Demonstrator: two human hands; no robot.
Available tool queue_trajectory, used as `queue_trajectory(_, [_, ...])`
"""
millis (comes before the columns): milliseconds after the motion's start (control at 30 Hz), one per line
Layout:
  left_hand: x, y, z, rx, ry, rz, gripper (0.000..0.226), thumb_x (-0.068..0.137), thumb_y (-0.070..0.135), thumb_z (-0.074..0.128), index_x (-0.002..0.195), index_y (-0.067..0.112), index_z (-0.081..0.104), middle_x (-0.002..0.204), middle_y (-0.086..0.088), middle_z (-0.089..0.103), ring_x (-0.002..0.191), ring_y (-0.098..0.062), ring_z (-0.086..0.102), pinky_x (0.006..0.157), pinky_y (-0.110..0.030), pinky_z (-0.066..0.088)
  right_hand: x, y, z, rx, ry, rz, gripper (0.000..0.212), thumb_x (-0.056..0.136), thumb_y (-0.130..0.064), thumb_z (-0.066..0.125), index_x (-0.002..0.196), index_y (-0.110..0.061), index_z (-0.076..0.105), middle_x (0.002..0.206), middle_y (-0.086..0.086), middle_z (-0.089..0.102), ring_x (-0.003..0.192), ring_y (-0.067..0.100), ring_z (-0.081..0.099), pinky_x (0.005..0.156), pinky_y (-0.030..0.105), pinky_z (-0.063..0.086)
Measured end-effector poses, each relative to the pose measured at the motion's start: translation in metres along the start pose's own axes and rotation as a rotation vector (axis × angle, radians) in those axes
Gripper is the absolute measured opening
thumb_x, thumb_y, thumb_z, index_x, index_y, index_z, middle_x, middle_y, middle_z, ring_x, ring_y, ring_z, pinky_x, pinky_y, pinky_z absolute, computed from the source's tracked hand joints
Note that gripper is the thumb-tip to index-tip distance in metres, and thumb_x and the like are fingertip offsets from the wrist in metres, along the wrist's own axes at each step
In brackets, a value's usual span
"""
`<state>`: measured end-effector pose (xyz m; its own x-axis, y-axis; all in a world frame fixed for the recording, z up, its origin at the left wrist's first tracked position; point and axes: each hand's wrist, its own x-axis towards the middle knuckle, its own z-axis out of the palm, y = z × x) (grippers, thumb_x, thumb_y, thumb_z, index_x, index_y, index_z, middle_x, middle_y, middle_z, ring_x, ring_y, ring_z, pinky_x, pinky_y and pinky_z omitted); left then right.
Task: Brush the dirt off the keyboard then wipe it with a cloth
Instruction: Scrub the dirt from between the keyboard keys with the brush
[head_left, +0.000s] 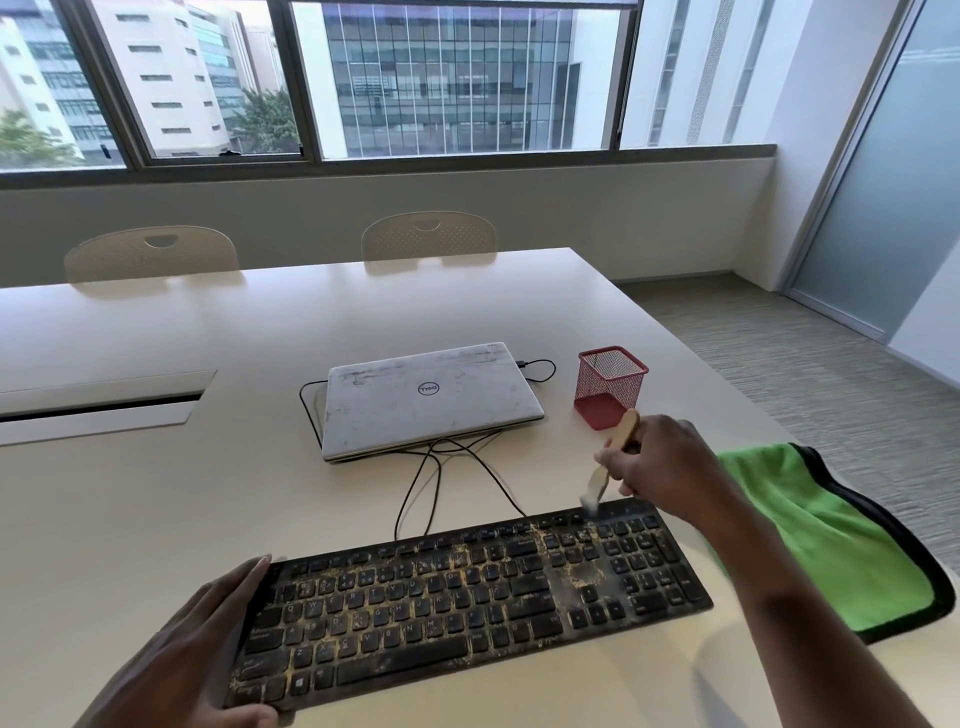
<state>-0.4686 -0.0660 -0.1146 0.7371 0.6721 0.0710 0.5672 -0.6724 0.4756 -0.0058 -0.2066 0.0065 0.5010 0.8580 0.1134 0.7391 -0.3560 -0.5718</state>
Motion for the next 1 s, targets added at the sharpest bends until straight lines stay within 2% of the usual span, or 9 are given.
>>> queue_trajectory(133, [0.000,0.001,0.002,-0.014,-0.004,-0.008,0.126,0.059,0.092,0.069,0.161,0.040,0.017,0.163,0.029,0.022,0.146,0.011,0.023,0.110,-0.003,0.022,-0.004,-0.006,0.004,-0.053,-0.003,-0.036,0.014,0.094,-0.027,0.072,0.087,-0.015,0.070,0.062,-0.016,0.058,0.046,-0.006,0.058,0.047,0.003,0.038])
queue_trajectory(200, [-0.001,0.000,0.003,-0.008,-0.012,-0.002,0.127,0.058,0.092,0.069,0.162,0.039,0.017,0.163,0.029,0.022,0.146,0.010,0.023,0.111,-0.003,0.021,-0.006,-0.006,0.006,-0.135,-0.024,-0.047,0.022,0.094,-0.028,0.071,0.075,-0.020,0.062,0.061,-0.018,0.052,0.055,-0.008,0.052,0.046,0.007,0.036])
queue_trajectory(300, [-0.001,-0.001,0.002,-0.008,-0.006,-0.004,0.127,0.058,0.090,0.072,0.161,0.039,0.018,0.163,0.028,0.023,0.146,0.010,0.024,0.111,-0.005,0.023,-0.006,-0.001,0.009,-0.215,-0.027,-0.026,0.034,0.089,-0.025,0.068,0.060,-0.016,0.053,0.059,-0.009,0.054,0.055,0.003,0.054,0.043,0.014,0.030])
queue_trajectory(400, [-0.001,-0.001,0.001,-0.002,0.005,-0.006,0.128,0.058,0.089,0.072,0.162,0.038,0.017,0.163,0.028,0.022,0.146,0.010,0.023,0.109,-0.013,0.026,-0.006,-0.003,0.008,-0.178,0.003,-0.028,0.026,0.090,-0.022,0.066,0.067,-0.012,0.062,0.061,-0.003,0.061,0.054,0.009,0.060,0.045,0.015,0.037])
queue_trajectory(533, [0.000,-0.002,0.002,-0.005,-0.009,-0.003,0.127,0.059,0.091,0.070,0.162,0.038,0.017,0.163,0.028,0.021,0.146,0.011,0.023,0.110,-0.003,0.023,-0.005,-0.007,0.009,-0.149,0.038,-0.060,0.021,0.095,-0.026,0.068,0.086,-0.008,0.070,0.075,0.004,0.071,0.061,0.013,0.066,0.056,0.018,0.046])
queue_trajectory(600, [-0.001,-0.001,0.003,-0.006,-0.012,-0.001,0.127,0.059,0.090,0.071,0.162,0.038,0.017,0.163,0.028,0.021,0.146,0.011,0.022,0.109,-0.002,0.023,-0.005,-0.004,0.011,-0.183,0.000,-0.048,0.023,0.094,-0.027,0.068,0.076,-0.012,0.067,0.066,-0.003,0.064,0.057,0.008,0.060,0.048,0.011,0.037])
queue_trajectory(700, [-0.001,-0.002,0.004,-0.003,-0.014,0.004,0.128,0.058,0.089,0.073,0.162,0.039,0.017,0.163,0.029,0.021,0.146,0.011,0.022,0.110,-0.003,0.022,-0.006,-0.003,0.013,-0.196,-0.057,-0.033,0.032,0.087,-0.021,0.066,0.058,-0.014,0.054,0.053,-0.004,0.054,0.047,0.012,0.050,0.039,0.015,0.035])
queue_trajectory(900, [0.002,-0.007,0.004,0.011,-0.017,-0.001,0.130,0.057,0.088,0.074,0.162,0.038,0.017,0.163,0.029,0.022,0.145,0.011,0.023,0.111,-0.006,0.023,-0.005,-0.006,0.011,-0.149,0.006,-0.096,0.020,0.096,-0.028,0.065,0.084,-0.013,0.073,0.068,-0.004,0.066,0.056,0.004,0.062,0.047,0.008,0.036])
queue_trajectory(1000, [0.002,-0.008,0.003,0.017,-0.019,0.003,0.130,0.057,0.089,0.074,0.162,0.038,0.016,0.162,0.029,0.022,0.145,0.011,0.024,0.111,-0.003,0.022,-0.004,-0.002,0.013,-0.185,-0.069,-0.087,0.026,0.093,-0.027,0.065,0.070,-0.015,0.064,0.061,-0.007,0.061,0.052,0.006,0.058,0.044,0.012,0.038])
